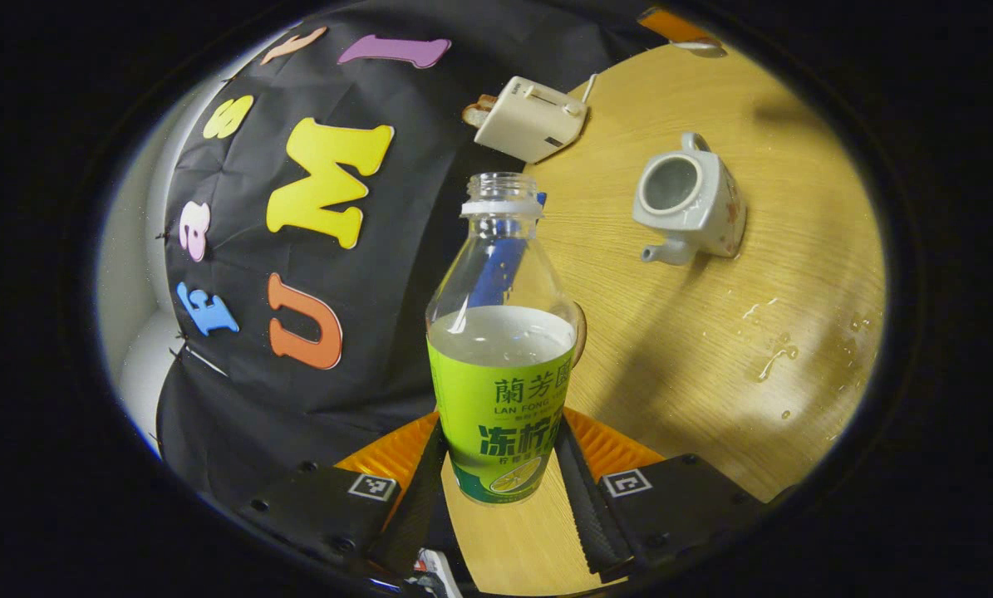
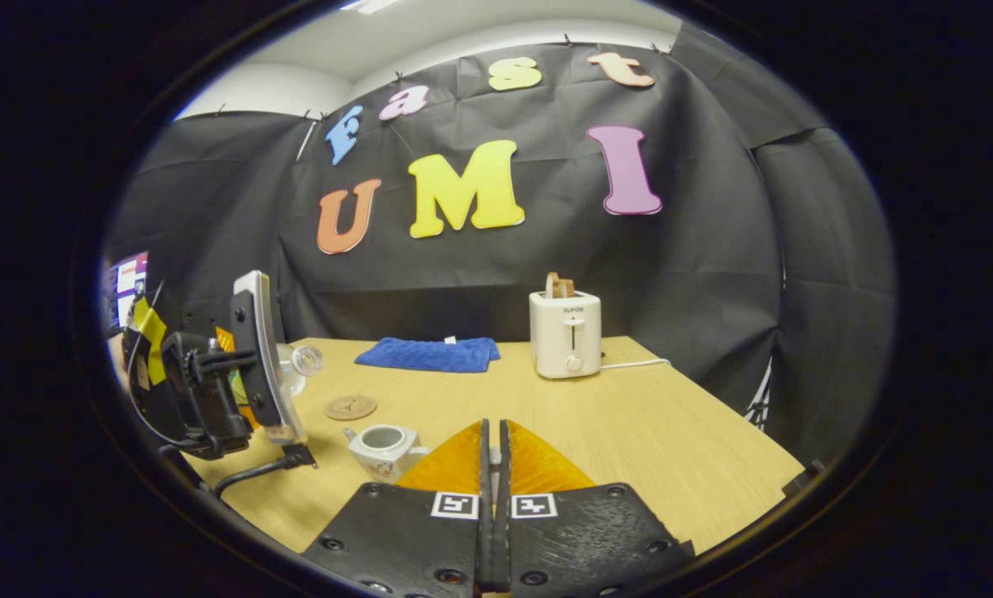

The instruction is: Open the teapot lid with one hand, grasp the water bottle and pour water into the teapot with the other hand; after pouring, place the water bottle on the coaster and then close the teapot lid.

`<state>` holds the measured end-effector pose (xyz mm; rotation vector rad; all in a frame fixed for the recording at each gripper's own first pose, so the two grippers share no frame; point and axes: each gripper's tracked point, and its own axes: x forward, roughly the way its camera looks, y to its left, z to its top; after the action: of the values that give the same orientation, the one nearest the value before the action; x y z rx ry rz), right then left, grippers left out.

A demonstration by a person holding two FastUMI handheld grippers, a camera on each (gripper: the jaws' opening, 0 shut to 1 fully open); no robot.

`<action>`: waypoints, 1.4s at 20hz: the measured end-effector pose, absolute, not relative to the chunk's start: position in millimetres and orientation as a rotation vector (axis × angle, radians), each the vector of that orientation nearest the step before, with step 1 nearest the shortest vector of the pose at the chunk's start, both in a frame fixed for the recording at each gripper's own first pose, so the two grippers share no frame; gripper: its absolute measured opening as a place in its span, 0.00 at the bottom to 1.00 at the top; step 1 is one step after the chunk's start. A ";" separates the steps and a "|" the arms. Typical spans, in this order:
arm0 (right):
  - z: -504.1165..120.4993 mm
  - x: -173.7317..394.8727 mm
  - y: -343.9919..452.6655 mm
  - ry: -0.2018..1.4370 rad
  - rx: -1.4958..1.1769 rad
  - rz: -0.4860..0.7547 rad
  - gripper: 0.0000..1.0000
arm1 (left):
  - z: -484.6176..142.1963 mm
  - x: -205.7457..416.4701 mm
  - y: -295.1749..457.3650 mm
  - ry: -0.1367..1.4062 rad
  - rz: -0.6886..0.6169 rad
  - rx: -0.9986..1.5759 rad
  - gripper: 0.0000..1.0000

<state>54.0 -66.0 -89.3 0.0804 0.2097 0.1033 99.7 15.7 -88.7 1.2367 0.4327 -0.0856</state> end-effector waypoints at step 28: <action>-96.5 48.5 -103.9 0.201 0.105 0.056 0.00 | -63.2 122.7 -15.6 0.406 -0.123 1.826 0.74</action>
<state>48.5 -103.9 -96.5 0.1049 0.2010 0.0564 122.7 -15.6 -63.2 1.8258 0.4058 -0.1228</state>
